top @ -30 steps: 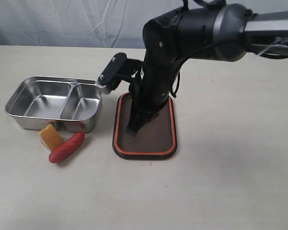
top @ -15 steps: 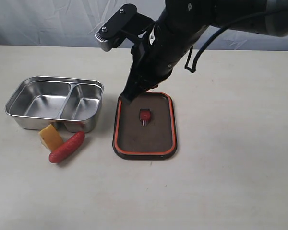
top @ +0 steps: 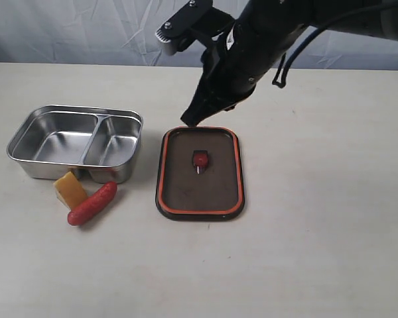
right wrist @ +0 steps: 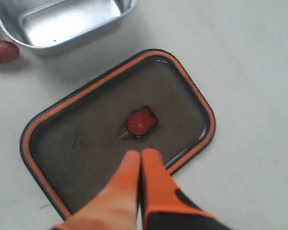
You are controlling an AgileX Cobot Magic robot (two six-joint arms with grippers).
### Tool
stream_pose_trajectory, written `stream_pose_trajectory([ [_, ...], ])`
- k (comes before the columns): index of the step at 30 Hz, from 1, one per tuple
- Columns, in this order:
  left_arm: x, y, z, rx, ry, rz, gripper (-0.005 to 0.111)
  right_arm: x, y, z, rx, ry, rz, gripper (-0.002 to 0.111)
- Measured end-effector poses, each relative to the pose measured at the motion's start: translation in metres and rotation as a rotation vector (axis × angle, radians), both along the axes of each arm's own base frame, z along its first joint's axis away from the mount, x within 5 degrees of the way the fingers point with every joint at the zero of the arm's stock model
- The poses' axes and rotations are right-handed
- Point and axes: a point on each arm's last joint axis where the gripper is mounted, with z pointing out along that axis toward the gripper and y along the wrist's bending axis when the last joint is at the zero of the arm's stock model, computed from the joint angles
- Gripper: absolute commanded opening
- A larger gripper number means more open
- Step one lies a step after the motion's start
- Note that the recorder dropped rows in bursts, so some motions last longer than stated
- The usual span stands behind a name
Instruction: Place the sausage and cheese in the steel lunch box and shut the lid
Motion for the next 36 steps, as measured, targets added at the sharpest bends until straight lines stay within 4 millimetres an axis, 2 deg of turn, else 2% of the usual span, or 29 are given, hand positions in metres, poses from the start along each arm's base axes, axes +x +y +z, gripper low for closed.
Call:
stream_pose_trajectory([
  [3, -0.002, 0.002, 0.008, -0.044, -0.102, 0.009, 0.0, 0.013, -0.014, 0.0, 0.01, 0.013, -0.076, 0.0],
  [6, -0.003, 0.001, 0.015, -0.192, -0.147, -0.021, 0.0, 0.024, -0.028, -0.001, 0.007, 0.027, -0.135, 0.0],
  [9, -0.003, -0.002, 0.035, -0.264, -0.073, -0.055, 0.0, 0.03, -0.038, -0.001, 0.005, 0.034, -0.171, 0.0],
  [12, 0.006, -0.003, 0.063, -0.249, 0.081, -0.068, 0.0, 0.032, -0.042, -0.002, -0.006, 0.047, -0.182, 0.0],
  [16, 0.042, -0.006, 0.104, -0.118, 0.382, -0.143, 0.0, 0.031, -0.043, -0.002, -0.014, 0.056, -0.183, 0.0],
  [20, 0.095, -0.013, 0.121, 0.007, 0.644, -0.359, 0.0, 0.031, -0.044, -0.003, -0.019, 0.061, -0.183, 0.0],
  [23, 0.131, -0.017, 0.117, -0.01, 0.773, -0.503, 0.0, 0.03, -0.044, -0.003, -0.024, 0.069, -0.186, 0.0],
  [27, 0.163, -0.023, 0.087, -0.044, 0.999, -0.644, 0.0, 0.029, -0.045, -0.004, -0.04, 0.084, -0.185, 0.0],
  [30, 0.174, -0.039, 0.064, -0.006, 1.138, -0.749, 0.0, 0.028, -0.045, -0.004, -0.043, 0.088, -0.185, 0.0],
  [33, 0.18, -0.07, 0.048, 0.064, 1.216, -0.845, 0.0, 0.028, -0.046, -0.004, -0.047, 0.09, -0.185, 0.0],
  [36, 0.185, -0.097, 0.033, 0.131, 1.254, -0.857, 0.0, 0.028, -0.046, -0.004, -0.05, 0.094, -0.185, 0.0],
])
